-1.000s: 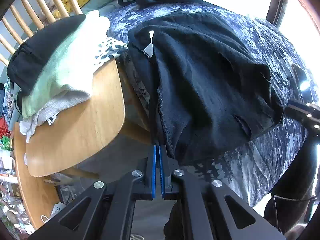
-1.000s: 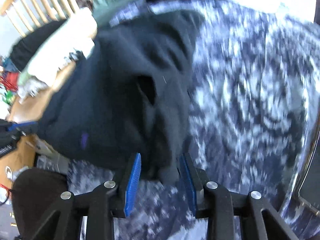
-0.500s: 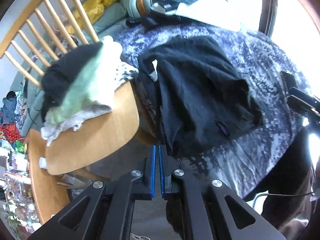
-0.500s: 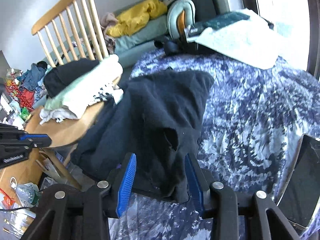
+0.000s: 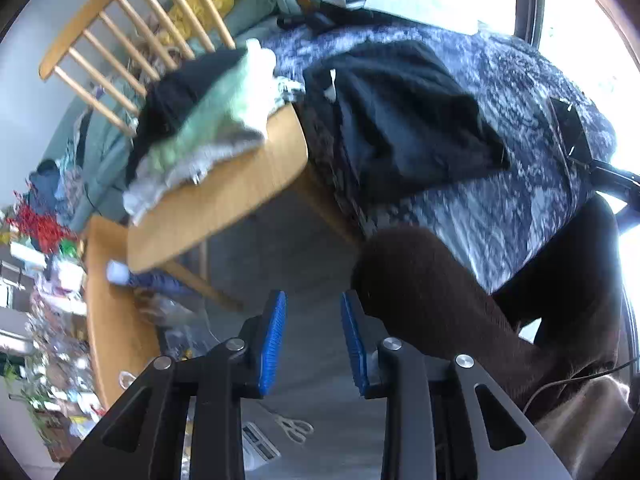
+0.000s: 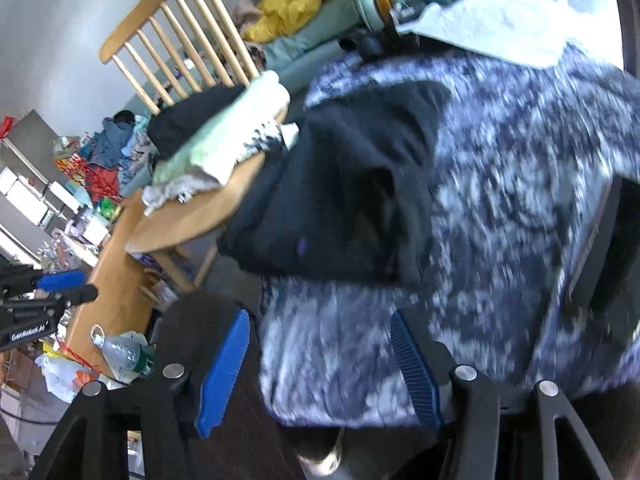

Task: Fold clothes
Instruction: 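Move both open grippers toward the folded black garment on the bed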

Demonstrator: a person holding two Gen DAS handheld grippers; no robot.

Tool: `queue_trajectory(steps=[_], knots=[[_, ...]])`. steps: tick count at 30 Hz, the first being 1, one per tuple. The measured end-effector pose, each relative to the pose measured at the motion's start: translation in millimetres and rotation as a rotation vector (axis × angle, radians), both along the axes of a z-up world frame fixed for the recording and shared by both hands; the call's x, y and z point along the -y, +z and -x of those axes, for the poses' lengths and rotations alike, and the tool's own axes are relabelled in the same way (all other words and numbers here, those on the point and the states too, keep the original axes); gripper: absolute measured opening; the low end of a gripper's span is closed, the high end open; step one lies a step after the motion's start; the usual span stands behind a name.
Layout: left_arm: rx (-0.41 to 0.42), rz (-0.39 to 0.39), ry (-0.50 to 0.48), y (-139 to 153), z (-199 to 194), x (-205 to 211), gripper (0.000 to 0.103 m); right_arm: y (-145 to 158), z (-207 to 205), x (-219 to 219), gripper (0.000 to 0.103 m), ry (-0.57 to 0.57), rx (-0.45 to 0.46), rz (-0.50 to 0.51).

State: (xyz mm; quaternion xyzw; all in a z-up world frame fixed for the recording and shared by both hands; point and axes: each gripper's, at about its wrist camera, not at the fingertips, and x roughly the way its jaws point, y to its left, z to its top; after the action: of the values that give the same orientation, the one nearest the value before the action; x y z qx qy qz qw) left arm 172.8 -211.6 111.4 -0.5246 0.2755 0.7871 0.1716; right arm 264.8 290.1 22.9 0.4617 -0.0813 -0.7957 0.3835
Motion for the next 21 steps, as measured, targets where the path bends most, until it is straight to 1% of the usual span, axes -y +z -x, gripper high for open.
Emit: queue_trajectory(steps=[1, 3, 6, 10, 15, 18, 21], knots=[[-0.006, -0.002, 0.001, -4.3, 0.9, 1.3, 0.030, -6.0, 0.6, 1.9, 0.061, -0.013, 0.001, -0.015], [-0.046, 0.004, -0.002, -11.9, 2.5, -1.9, 0.030, -18.0, 1.8, 6.0, 0.061, -0.041, 0.002, -0.044], [-0.097, 0.021, -0.019, -20.4, 6.2, -14.3, 0.030, -26.0, 5.6, 18.0, 0.061, -0.091, -0.064, -0.079], [-0.098, 0.014, -0.054, -27.9, 13.0, -31.0, 0.030, -26.6, 8.1, 35.3, 0.061, -0.099, -0.140, -0.091], [-0.104, 0.019, -0.080, -35.8, 27.3, -47.7, 0.031, -24.8, 17.4, 47.4, 0.061, -0.093, -0.170, -0.102], [-0.094, 0.014, -0.096, -41.3, 37.4, -56.4, 0.032, -26.4, 28.7, 55.5, 0.061, -0.091, -0.173, -0.130], [-0.094, 0.022, -0.102, -48.6, 47.8, -64.7, 0.035, -30.9, 41.8, 61.2, 0.061, -0.093, -0.150, -0.143]])
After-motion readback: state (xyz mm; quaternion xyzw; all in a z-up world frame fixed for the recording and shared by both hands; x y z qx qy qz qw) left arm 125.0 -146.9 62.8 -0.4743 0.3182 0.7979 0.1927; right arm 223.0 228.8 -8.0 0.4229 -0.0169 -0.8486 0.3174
